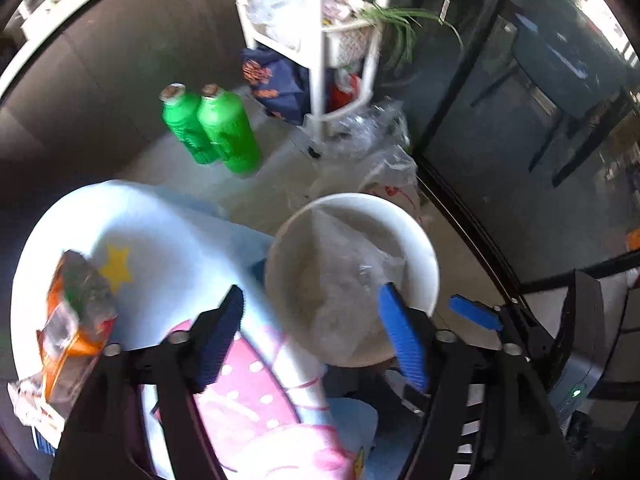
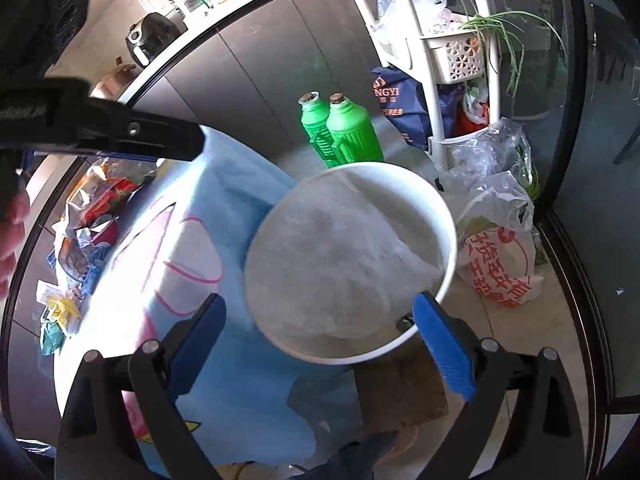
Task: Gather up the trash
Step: 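Release the plastic bag into the bucket with the left tool and return both tools to the table, then grasp the green snack bag with the left tool while the right tool grasps the yellow wrapper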
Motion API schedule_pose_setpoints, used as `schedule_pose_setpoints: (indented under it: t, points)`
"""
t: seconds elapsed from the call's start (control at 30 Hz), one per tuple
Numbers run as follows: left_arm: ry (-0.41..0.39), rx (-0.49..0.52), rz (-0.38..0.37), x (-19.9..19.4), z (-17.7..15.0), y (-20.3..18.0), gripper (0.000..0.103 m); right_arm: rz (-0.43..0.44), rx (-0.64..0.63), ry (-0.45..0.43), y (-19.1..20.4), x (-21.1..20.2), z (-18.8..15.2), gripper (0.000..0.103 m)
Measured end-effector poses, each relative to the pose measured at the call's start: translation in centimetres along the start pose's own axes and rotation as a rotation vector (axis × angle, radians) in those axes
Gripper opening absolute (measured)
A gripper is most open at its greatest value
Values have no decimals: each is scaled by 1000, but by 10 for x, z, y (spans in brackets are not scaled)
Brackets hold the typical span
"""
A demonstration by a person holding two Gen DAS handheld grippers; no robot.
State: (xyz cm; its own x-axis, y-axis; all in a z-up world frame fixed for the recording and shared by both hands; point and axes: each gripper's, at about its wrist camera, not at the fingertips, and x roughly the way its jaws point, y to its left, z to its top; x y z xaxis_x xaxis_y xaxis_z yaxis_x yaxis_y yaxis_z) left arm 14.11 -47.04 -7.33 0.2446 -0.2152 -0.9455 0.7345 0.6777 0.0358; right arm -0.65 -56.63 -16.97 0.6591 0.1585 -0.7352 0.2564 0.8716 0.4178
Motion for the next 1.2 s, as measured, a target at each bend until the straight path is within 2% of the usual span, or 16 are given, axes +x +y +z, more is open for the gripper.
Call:
schedule_pose_setpoints:
  t: [0.1,0.2,0.33,0.4,0.5,0.7,0.93,1.1,1.2]
  points:
    - [-63,-40,48,-20,-17,18,83,8,-27,-8,16,-8,4,98]
    - [-115,-92,81,-50,-43,43,86,30,-62,-25,42,-22,7,100]
    - [-208,-199,125,-100,-92,81,95,52,-119,-41,84,-46,8,100]
    - [-262,-280,134,-127,-122,103,95,70,-149,-48,110,-58,5,100]
    - [-301,-386,143,-153,-168,133,95,68,-196,-48,148,-72,-4,100]
    - [-322,-534,202,-178,-264,186,95,104,-271,-32,220,-85,-30,100]
    - [-302,-577,233,-183,-352,228,95,150,-352,24,289,-67,-60,100]
    - [-289,-588,198,-173,-391,255,95,168,-457,90,335,-34,-68,99]
    - [-290,-590,187,-166,-399,267,93,169,-506,114,360,-17,-66,96]
